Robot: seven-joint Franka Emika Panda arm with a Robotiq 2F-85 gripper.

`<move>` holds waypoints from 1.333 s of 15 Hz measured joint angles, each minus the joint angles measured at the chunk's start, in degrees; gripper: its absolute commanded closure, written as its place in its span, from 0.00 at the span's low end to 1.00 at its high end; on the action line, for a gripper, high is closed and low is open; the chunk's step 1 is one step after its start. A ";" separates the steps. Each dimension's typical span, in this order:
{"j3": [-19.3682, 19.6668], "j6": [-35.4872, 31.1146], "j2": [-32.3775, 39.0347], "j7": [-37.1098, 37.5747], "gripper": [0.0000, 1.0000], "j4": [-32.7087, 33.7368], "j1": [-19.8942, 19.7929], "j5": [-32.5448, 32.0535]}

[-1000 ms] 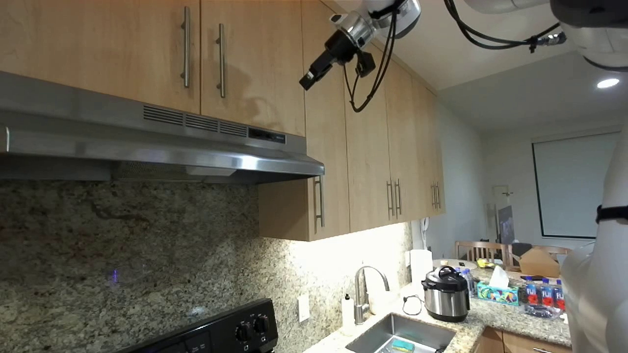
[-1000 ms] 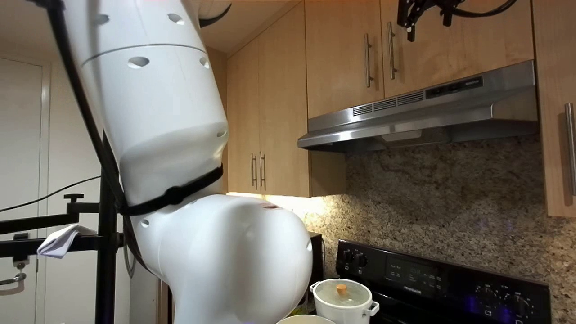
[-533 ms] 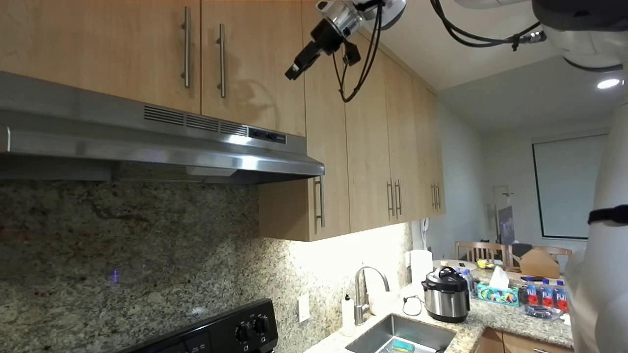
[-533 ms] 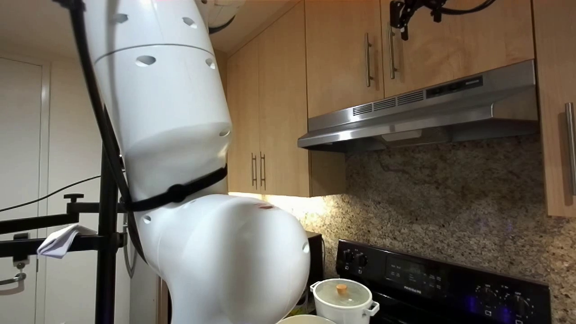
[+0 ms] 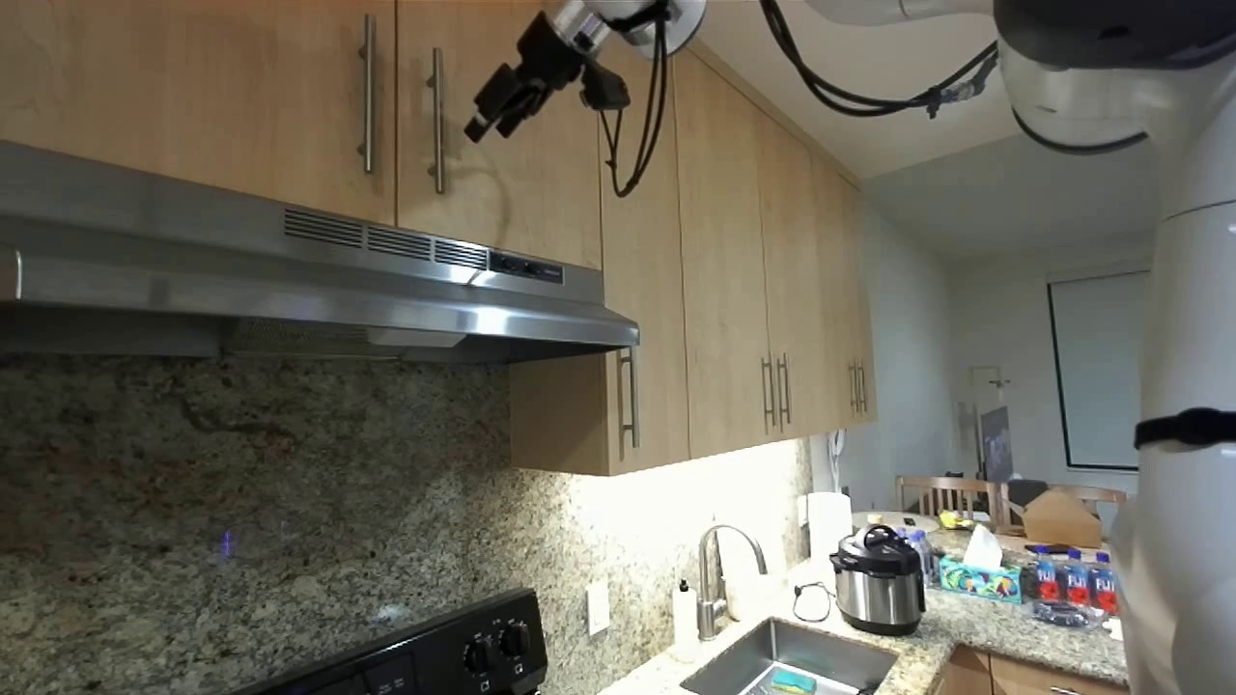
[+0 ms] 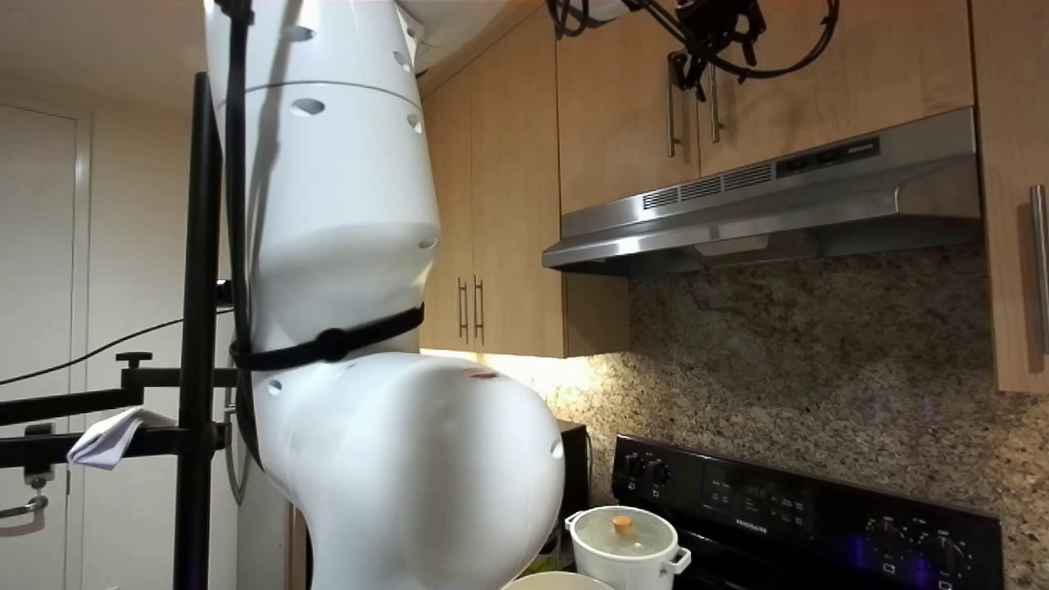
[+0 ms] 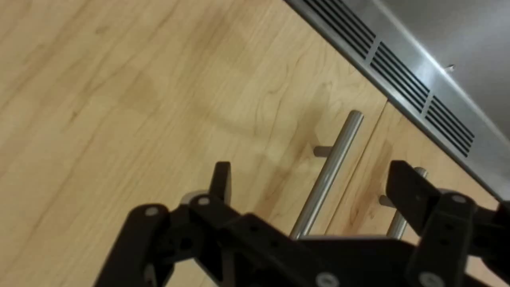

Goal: Open the top right cabinet door

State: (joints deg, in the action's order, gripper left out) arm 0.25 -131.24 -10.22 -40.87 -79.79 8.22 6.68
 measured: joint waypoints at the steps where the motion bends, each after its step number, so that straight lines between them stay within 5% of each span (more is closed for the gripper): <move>1: -1.68 -2.42 1.15 4.51 0.00 0.47 -0.01 -3.79; 4: -6.10 -6.90 4.14 19.19 0.00 2.67 -1.73 -14.65; 11: -12.01 -5.75 9.85 50.36 0.00 10.37 -3.50 -40.25; 20: -14.28 8.74 16.92 65.52 0.00 19.69 3.29 -55.40</move>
State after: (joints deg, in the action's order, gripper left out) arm -14.03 -122.51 6.70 24.65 -60.11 11.51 -48.71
